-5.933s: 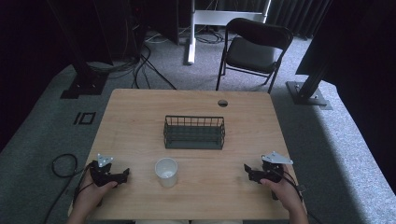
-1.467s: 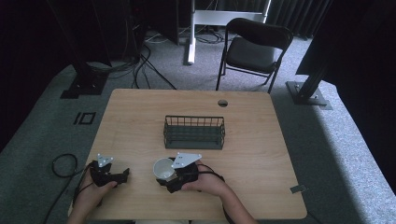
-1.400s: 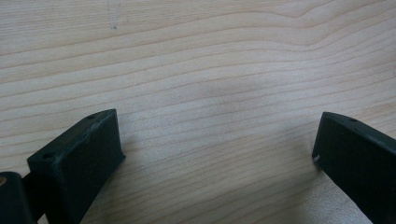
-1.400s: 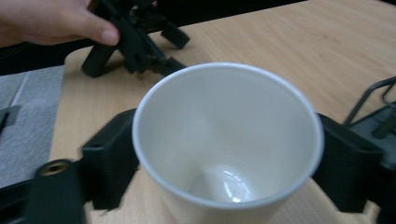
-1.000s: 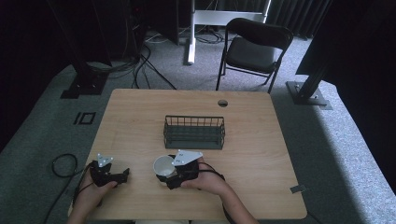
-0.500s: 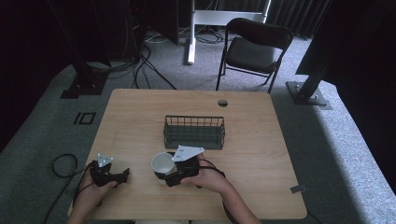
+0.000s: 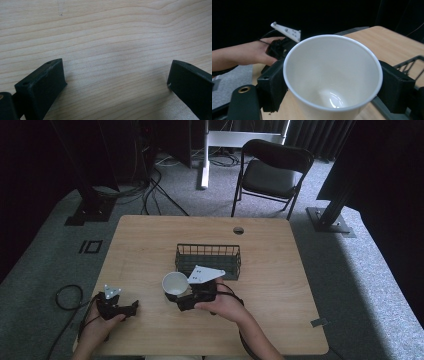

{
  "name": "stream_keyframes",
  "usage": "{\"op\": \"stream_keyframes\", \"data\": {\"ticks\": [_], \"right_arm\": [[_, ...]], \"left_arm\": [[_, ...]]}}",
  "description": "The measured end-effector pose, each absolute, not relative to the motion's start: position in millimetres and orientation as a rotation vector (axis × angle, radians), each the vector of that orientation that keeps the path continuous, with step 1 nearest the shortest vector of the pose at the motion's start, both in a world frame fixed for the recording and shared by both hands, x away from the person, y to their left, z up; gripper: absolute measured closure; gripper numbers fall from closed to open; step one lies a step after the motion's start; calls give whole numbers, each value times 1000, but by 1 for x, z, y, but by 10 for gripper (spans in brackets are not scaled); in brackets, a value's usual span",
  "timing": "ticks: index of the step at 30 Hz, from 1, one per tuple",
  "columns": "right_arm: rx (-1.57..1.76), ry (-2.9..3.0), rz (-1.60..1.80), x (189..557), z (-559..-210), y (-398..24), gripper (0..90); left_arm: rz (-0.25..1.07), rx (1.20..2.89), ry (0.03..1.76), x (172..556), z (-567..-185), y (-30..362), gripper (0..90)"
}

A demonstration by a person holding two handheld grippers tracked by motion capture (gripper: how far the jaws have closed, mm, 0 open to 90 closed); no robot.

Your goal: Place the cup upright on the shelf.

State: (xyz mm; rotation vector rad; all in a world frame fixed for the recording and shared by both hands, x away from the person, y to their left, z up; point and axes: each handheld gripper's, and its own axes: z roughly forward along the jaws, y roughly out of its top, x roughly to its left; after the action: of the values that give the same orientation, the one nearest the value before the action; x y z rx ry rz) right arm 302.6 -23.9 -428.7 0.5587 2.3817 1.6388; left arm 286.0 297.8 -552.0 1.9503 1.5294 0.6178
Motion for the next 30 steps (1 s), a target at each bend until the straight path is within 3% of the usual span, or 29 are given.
{"op": "stream_keyframes", "data": {"ticks": [30], "right_arm": [[1006, 1826, 1403, 361, -403, -79, 193]], "left_arm": [[618, 1950, 1530, 286, -552, 298, 17]]}}
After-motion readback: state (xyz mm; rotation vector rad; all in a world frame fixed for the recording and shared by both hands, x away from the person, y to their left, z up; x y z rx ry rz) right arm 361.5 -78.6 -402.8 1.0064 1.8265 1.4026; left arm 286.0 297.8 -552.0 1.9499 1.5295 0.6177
